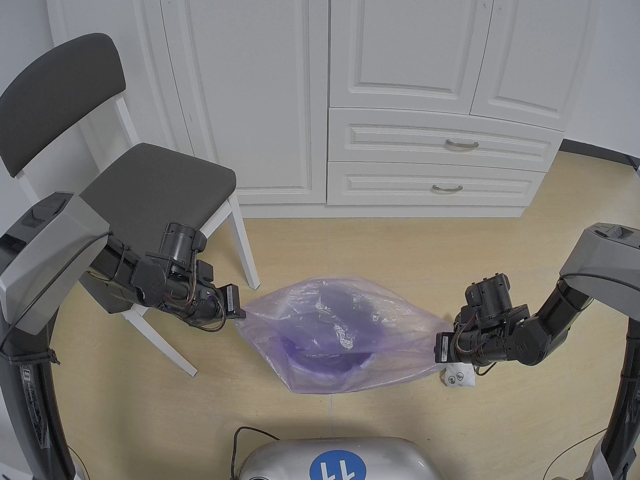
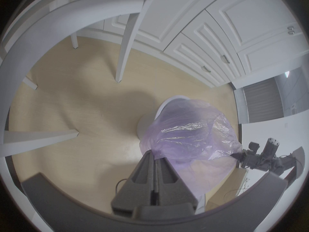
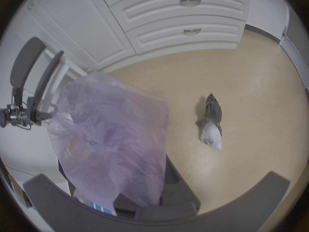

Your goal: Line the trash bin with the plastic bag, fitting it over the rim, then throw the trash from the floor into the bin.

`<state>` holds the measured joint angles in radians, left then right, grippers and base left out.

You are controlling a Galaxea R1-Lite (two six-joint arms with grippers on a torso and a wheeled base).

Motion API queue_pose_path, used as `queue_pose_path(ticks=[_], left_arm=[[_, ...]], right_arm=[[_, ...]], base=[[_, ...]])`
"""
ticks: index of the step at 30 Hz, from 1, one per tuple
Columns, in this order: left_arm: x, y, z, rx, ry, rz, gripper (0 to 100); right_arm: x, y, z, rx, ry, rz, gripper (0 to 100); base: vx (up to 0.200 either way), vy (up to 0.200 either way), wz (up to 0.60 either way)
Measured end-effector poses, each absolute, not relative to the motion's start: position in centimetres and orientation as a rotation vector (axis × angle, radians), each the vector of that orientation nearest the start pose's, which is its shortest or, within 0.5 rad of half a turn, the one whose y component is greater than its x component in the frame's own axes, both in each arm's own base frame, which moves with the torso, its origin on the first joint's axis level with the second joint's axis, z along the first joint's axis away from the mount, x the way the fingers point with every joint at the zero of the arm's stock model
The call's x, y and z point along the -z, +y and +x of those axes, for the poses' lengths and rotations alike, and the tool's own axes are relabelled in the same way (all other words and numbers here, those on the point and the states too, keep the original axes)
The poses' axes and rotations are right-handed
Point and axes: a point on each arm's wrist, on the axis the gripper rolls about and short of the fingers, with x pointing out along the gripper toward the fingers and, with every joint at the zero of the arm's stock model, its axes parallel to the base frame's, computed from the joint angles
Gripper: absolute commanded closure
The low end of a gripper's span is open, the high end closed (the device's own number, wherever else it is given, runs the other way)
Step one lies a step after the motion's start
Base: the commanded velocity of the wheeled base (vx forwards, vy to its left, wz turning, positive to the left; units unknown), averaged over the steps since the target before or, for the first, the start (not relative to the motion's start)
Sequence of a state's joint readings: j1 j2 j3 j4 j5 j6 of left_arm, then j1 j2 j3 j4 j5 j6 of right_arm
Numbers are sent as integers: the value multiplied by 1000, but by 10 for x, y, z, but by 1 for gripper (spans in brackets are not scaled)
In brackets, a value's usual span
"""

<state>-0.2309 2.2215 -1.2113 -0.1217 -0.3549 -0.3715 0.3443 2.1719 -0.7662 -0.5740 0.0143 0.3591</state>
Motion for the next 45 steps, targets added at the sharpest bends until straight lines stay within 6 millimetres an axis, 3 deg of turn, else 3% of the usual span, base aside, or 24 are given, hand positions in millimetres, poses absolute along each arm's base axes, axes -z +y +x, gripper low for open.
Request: queue_pose_path(ticks=[6,20,32,41,45], left_arm=[[-48,-93,383,381,1063,-324,100],[-74,-66,366,419,1101,-185,100],[-64,-72,368,429,1125,-172,100],[-72,-67,363,439,1120,-147,100],[-64,-72,366,446,1135,-138,100]], right_arm=[[-15,113,312,-180,995,126,100],[-66,104,294,-219,964,56,100],[-59,104,296,-221,984,33,100],[-64,99,291,-228,972,6,100],[-55,100,295,-222,984,4,100]], base=[[0,0,0],[0,0,0],[0,0,0],[0,0,0],[0,0,0]])
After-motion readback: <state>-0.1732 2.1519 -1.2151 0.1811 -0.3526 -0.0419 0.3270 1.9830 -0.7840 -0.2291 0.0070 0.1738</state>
